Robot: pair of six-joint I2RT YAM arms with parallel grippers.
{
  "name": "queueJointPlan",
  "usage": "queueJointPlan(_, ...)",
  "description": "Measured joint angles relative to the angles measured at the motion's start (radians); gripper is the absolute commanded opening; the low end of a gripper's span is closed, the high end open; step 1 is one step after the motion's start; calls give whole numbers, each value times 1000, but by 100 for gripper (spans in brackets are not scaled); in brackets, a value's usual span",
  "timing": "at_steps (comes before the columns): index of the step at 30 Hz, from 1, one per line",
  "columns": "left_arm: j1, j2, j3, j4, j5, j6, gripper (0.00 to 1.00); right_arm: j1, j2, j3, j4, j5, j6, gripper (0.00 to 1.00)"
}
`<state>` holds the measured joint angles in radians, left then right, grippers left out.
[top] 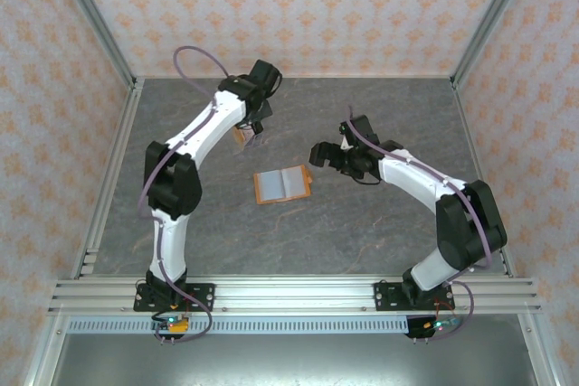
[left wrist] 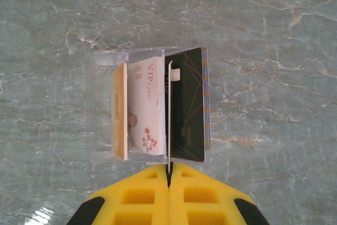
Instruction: Take the credit cards out of the card holder
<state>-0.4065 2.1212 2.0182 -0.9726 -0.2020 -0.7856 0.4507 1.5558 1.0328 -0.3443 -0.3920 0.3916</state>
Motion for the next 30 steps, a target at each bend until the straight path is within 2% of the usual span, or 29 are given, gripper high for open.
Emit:
queueJointPlan(5, -11, 92, 87, -39, -26, -26, 0, 0, 0, 0, -21, 2, -38, 99)
queueJointPlan(19, -10, 174, 154, -69, -21, -65, 0, 0, 0, 10, -48, 3, -61, 99)
queueJointPlan(24, -2, 181, 154, -76, 6, -78, 9, 0, -1, 21, -66, 3, -73, 99)
queueJointPlan(30, 16, 190, 158, -72, 105, -65, 21, 0, -1, 34, -83, 3, -79, 98)
